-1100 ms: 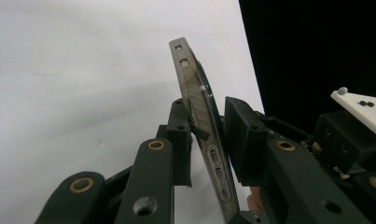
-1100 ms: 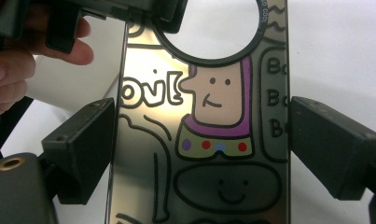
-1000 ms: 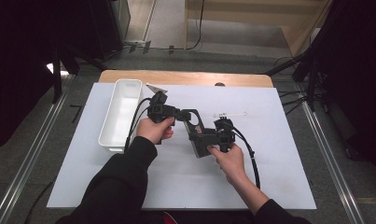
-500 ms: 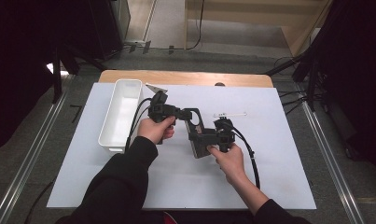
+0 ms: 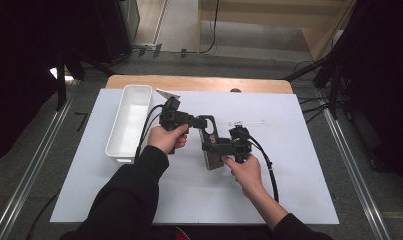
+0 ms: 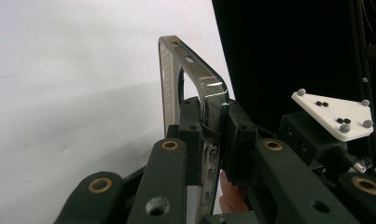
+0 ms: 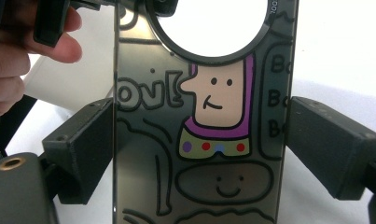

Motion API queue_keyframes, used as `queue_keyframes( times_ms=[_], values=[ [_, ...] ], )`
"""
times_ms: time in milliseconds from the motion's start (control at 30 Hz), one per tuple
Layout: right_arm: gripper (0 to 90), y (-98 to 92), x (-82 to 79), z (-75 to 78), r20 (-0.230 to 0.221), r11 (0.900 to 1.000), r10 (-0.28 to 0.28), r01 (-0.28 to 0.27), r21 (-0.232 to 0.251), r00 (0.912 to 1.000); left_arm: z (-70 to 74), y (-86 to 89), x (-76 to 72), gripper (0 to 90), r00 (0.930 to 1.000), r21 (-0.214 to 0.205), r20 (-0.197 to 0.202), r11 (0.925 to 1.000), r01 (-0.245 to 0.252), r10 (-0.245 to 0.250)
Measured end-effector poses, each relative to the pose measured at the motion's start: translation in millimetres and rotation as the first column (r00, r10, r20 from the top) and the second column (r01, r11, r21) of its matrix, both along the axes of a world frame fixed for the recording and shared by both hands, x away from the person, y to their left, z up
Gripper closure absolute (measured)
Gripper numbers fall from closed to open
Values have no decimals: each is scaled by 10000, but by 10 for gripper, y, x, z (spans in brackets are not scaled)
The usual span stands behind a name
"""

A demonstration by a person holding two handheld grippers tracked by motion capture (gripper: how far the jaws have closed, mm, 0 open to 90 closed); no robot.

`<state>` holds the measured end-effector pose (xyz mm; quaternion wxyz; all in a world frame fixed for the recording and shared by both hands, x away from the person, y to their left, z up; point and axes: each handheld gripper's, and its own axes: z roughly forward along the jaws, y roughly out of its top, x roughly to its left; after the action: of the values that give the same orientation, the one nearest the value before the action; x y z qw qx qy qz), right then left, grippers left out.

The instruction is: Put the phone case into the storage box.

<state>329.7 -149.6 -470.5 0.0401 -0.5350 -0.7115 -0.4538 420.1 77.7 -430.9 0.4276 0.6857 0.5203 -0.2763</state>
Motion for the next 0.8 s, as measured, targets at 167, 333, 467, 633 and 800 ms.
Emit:
queue_keyframes(
  times_ms=[167, 333, 467, 633, 800],
  values=[
    [100, 0, 3, 3, 24, 10000, 40, -40, 17, 10000, 10, 0, -1, 798, 10000, -119, -2, 9999, 46, -46],
    [98, -3, 12, 2, -105, 9998, 87, -85, 173, 9999, 19, -8, -4, 798, 10000, -70, 54, 9999, 82, -82],
    [99, -12, 18, -2, -175, 9997, 171, -167, 200, 9997, 25, -21, -10, 798, 9999, -155, 97, 9998, 94, -92],
    [98, -21, 18, 21, -81, 9995, 159, -157, 260, 9998, 43, -9, -2, 798, 9998, -217, 119, 9997, 137, -135],
    [98, -27, 22, 33, -132, 9993, 170, -165, 346, 9998, 59, -19, -3, 798, 9998, -269, 131, 9995, 148, -144]
  ],
)
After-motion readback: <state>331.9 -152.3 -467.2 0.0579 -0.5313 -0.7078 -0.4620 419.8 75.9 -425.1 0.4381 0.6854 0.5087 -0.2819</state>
